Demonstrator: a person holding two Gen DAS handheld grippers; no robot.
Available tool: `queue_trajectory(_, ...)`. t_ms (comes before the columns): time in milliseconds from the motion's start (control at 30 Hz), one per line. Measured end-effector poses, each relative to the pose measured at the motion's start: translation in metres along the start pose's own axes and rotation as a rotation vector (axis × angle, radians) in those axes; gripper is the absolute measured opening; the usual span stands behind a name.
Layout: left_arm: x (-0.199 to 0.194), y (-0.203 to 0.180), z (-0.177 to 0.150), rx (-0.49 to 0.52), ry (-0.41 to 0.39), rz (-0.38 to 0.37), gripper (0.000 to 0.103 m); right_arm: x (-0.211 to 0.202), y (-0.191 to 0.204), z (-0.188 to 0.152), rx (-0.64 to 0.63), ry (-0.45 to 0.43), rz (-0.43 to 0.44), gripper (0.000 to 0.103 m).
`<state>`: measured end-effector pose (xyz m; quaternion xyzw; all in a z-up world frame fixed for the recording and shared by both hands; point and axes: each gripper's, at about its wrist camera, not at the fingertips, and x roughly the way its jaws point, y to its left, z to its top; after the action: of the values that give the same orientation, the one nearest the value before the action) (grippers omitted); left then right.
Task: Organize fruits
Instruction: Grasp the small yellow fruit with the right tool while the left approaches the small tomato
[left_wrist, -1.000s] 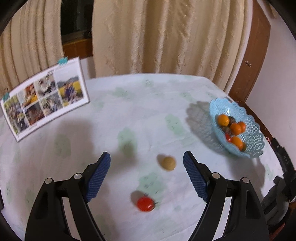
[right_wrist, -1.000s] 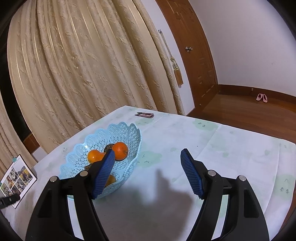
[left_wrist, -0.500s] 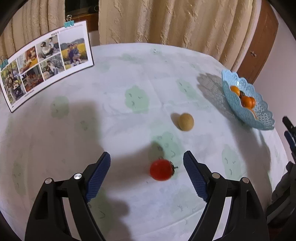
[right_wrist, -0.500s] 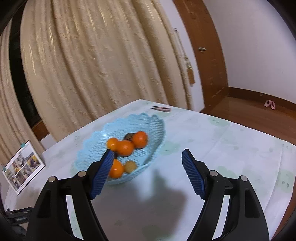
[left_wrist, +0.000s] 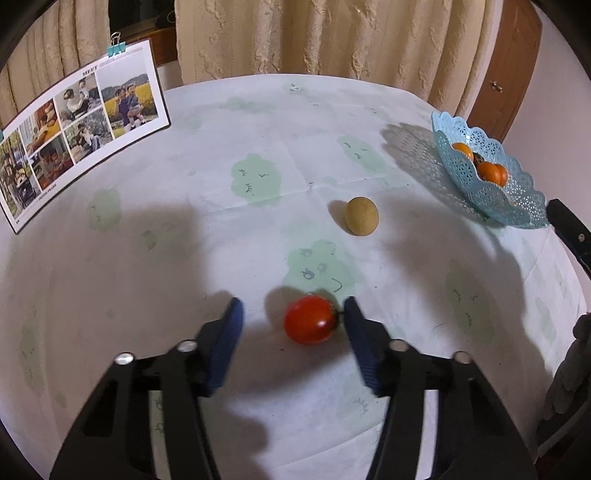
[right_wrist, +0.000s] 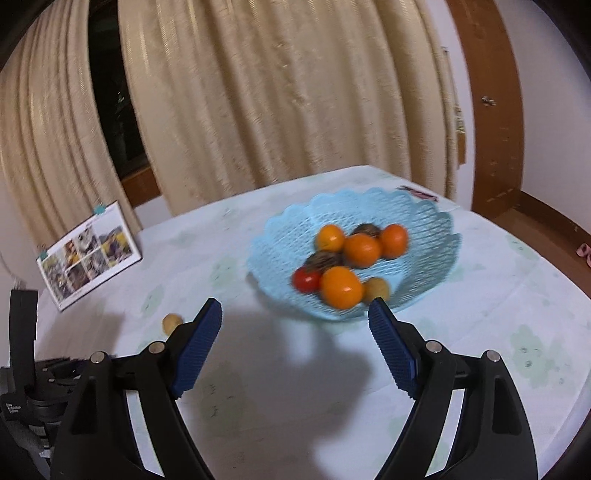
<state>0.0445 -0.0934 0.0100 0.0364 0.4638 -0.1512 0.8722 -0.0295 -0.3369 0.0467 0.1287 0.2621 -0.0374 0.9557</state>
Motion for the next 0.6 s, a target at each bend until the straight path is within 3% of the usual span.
queue_trajectory(67, -0.001, 0.0, 0.0, 0.002, 0.0, -0.013, 0.037, 0.003, 0.008, 0.0, -0.015, 0.017, 0.022, 0.083)
queue_trajectory(133, -0.003, 0.0, -0.001, 0.005, -0.002, -0.026, 0.032, 0.005, 0.013, 0.001, -0.028, 0.026, 0.039, 0.083)
queue_trajectory(600, -0.047, 0.015, 0.005, -0.022, -0.138, 0.041, 0.03, 0.051, 0.084, 0.007, -0.203, 0.172, 0.202, 0.083)
